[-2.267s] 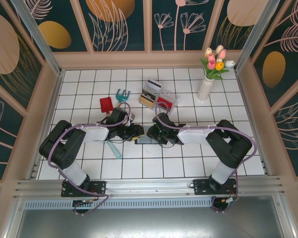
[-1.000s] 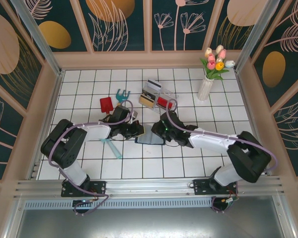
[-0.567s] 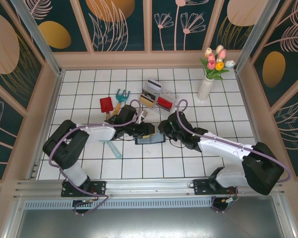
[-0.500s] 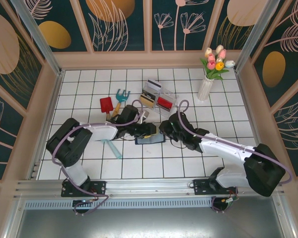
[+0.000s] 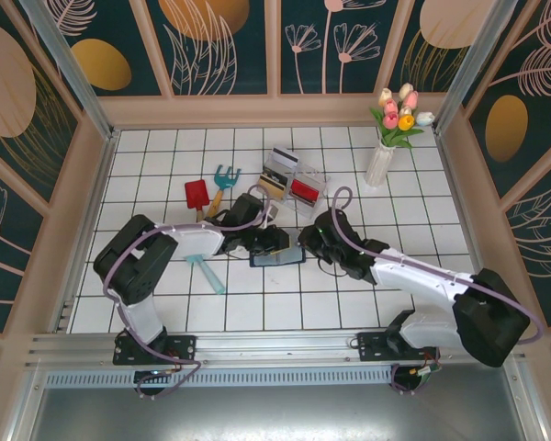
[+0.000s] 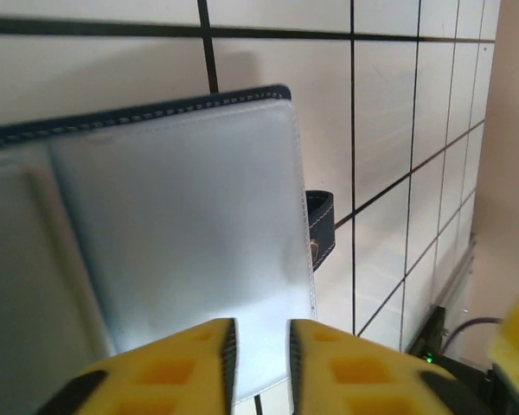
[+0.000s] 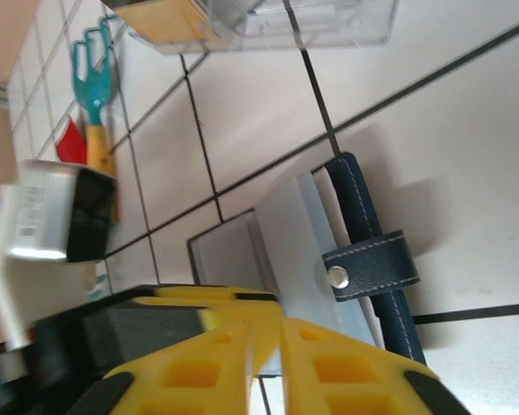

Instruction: Take the credit cards out of the card holder

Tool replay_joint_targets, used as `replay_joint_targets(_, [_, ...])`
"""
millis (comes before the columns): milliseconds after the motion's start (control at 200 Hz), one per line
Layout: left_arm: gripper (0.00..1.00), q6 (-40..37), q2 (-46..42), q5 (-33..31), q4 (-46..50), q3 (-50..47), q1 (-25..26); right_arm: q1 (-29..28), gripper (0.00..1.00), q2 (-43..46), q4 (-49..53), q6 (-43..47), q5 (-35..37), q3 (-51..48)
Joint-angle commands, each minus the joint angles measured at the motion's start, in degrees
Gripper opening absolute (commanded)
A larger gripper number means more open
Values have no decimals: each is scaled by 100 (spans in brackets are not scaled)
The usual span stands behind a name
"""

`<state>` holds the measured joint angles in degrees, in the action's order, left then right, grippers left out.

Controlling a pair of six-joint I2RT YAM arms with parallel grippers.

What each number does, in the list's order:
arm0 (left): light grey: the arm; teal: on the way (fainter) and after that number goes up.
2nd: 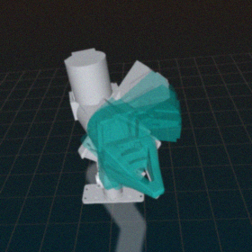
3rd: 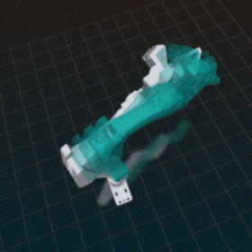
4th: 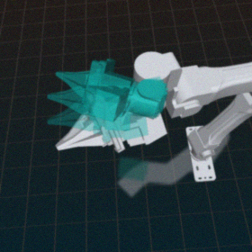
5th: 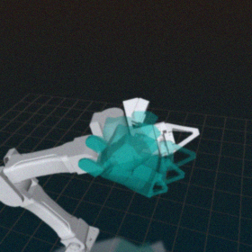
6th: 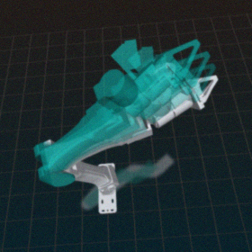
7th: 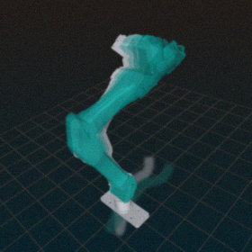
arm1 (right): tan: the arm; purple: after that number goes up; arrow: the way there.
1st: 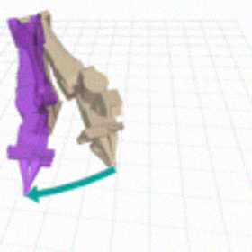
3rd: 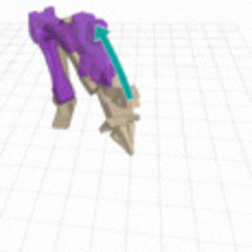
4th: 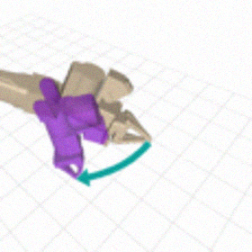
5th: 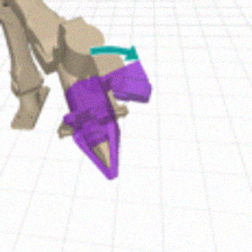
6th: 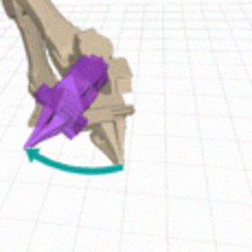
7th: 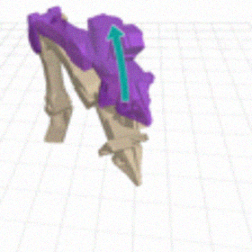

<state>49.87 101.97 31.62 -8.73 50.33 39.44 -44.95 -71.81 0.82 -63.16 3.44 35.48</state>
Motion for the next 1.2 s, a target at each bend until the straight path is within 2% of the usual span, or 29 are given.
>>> replay_joint_targets(0, [19, -240, -257, -434, 455, 62, -9, 31, 13, -382, -81, 148, -238, 239])
replay_joint_targets(125, [13, -190, -153, -344, 394, 35, -18, 14, 9, -737, -220, 221, -521, 398])
replay_joint_targets(250, [13, -148, -286, -461, 438, -7, -66, 4, 7, -1095, -239, 239, -681, 534])
replay_joint_targets(355, [19, -117, -627, -630, 587, -174, -226, -18, 7, -1374, -268, 260, -778, 623])
replay_joint_targets(581, [47, -208, -1065, -1197, 1199, -596, -448, -97, 8, -1914, -15, 284, -644, 835])
replay_joint_targets(701, [51, -188, -986, -1185, 1253, -656, -447, -119, 9, -2078, -22, 276, -667, 837])
replay_joint_targets(951, [47, -293, -706, -1380, 1461, -418, -448, -119, 10, -2167, 49, 329, -656, 872])
replay_joint_targets(1196, [32, -334, -652, -1049, 1242, -417, -453, -120, 10, -2187, 56, 374, -656, 894])
